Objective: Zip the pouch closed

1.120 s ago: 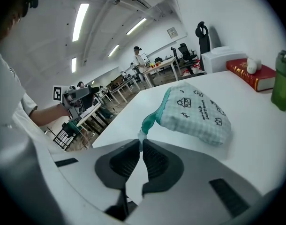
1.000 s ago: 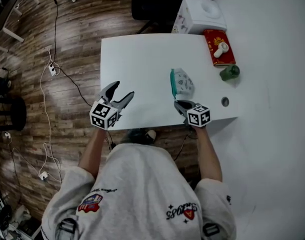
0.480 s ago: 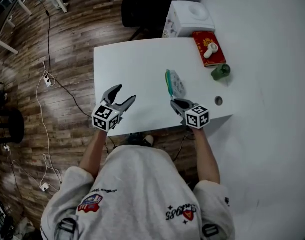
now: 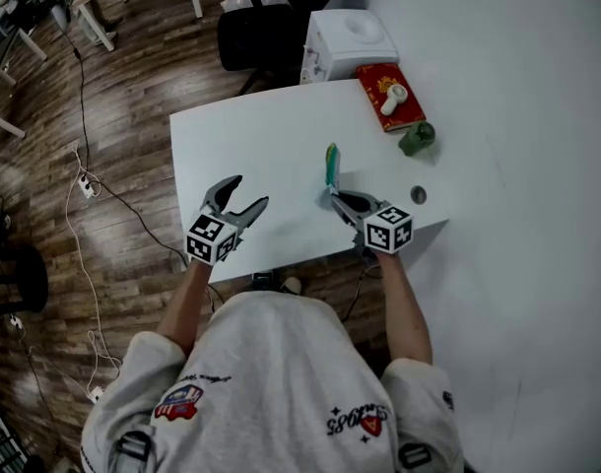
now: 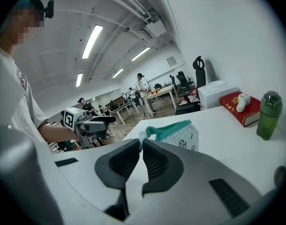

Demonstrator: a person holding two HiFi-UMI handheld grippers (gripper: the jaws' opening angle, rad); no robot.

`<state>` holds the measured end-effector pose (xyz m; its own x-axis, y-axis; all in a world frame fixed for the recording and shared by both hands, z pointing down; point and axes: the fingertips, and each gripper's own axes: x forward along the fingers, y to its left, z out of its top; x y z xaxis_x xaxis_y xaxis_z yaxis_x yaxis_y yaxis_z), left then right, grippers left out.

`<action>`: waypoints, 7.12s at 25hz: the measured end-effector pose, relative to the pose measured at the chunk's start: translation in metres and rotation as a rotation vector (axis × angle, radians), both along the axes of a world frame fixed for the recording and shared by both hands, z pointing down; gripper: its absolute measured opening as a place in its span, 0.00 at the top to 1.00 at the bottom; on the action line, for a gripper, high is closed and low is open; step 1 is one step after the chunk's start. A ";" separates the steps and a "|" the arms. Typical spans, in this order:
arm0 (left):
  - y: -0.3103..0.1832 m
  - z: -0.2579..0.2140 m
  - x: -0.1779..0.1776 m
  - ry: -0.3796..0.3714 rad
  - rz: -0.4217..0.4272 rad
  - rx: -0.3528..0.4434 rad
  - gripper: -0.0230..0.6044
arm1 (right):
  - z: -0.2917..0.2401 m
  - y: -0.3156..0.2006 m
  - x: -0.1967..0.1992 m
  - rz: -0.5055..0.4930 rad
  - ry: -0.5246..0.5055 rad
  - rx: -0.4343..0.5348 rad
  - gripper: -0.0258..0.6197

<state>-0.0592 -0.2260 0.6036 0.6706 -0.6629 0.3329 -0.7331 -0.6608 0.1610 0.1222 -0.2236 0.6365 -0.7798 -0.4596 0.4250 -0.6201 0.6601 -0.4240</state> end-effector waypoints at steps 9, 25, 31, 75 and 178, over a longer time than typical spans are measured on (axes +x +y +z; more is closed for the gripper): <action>0.001 -0.016 0.014 -0.008 0.050 0.033 0.45 | -0.062 0.009 0.002 -0.019 -0.116 0.046 0.92; 0.013 -0.040 0.043 0.012 0.109 0.074 0.45 | -0.117 0.021 0.004 -0.022 -0.279 0.092 0.93; 0.014 -0.040 0.051 0.003 0.125 0.077 0.45 | -0.112 0.025 0.004 -0.037 -0.299 0.073 0.93; 0.071 -0.098 0.171 -0.311 0.714 0.532 0.90 | -0.140 0.077 -0.008 -0.297 -0.546 -0.133 0.92; 0.079 -0.106 0.151 -0.041 0.743 0.311 0.89 | -0.117 0.066 -0.027 -0.215 -0.476 -0.098 0.95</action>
<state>0.0914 -0.1467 0.4977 0.9640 -0.1148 0.2399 -0.0857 -0.9880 -0.1282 0.0955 -0.1575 0.5191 -0.9693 -0.2436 0.0344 -0.1991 0.6944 -0.6915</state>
